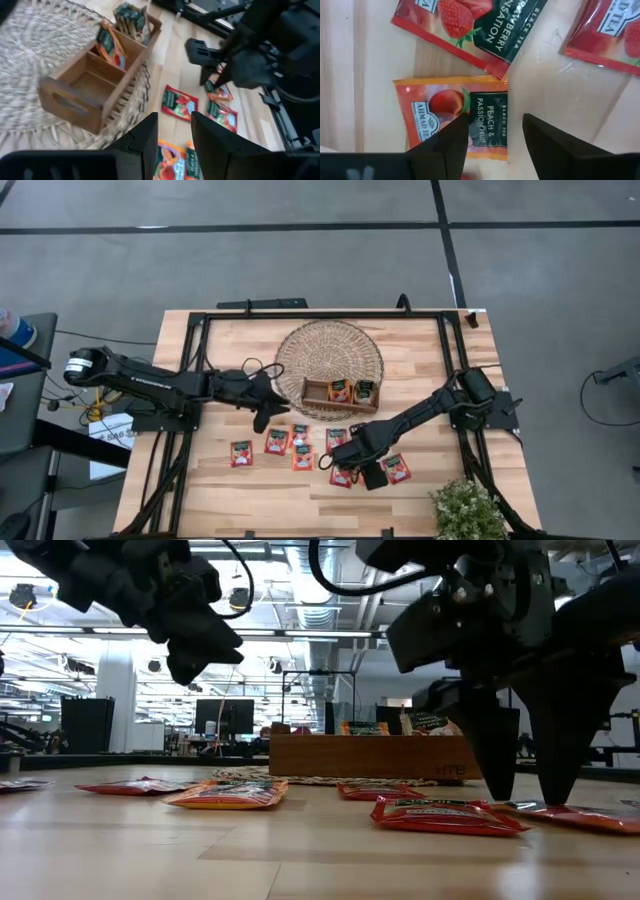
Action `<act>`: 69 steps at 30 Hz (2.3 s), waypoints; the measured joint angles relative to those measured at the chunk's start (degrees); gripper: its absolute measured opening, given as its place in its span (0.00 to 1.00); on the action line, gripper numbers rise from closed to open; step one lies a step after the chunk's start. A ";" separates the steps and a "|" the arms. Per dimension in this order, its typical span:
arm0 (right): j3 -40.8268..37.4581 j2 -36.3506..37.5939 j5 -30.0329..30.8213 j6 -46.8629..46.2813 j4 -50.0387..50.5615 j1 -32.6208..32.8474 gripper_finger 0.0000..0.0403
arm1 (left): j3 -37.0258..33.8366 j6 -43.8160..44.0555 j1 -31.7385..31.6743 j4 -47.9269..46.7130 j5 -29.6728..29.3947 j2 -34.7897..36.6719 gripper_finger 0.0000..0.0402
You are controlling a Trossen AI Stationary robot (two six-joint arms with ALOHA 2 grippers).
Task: Pick & Place Tea
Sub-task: Put the orange tea bag into the middle section of the wooden organizer
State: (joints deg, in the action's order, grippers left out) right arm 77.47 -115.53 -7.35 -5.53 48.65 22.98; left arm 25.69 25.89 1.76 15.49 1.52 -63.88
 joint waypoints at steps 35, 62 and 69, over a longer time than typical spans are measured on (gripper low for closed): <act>-1.74 9.09 7.47 -15.42 10.79 0.63 0.00 | -1.07 -0.55 0.96 -6.41 3.28 -0.02 0.27; 21.90 3.11 52.88 0.88 24.05 -9.36 0.00 | -1.05 -0.52 0.96 -5.82 3.00 -0.02 0.27; 21.93 -1.59 58.77 1.03 21.90 -9.18 0.00 | -1.05 -0.56 0.96 -5.51 2.78 -0.02 0.27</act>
State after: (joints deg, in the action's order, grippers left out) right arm 99.39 -117.12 51.42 -4.49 70.56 13.80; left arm 24.64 25.33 2.72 9.98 4.29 -63.90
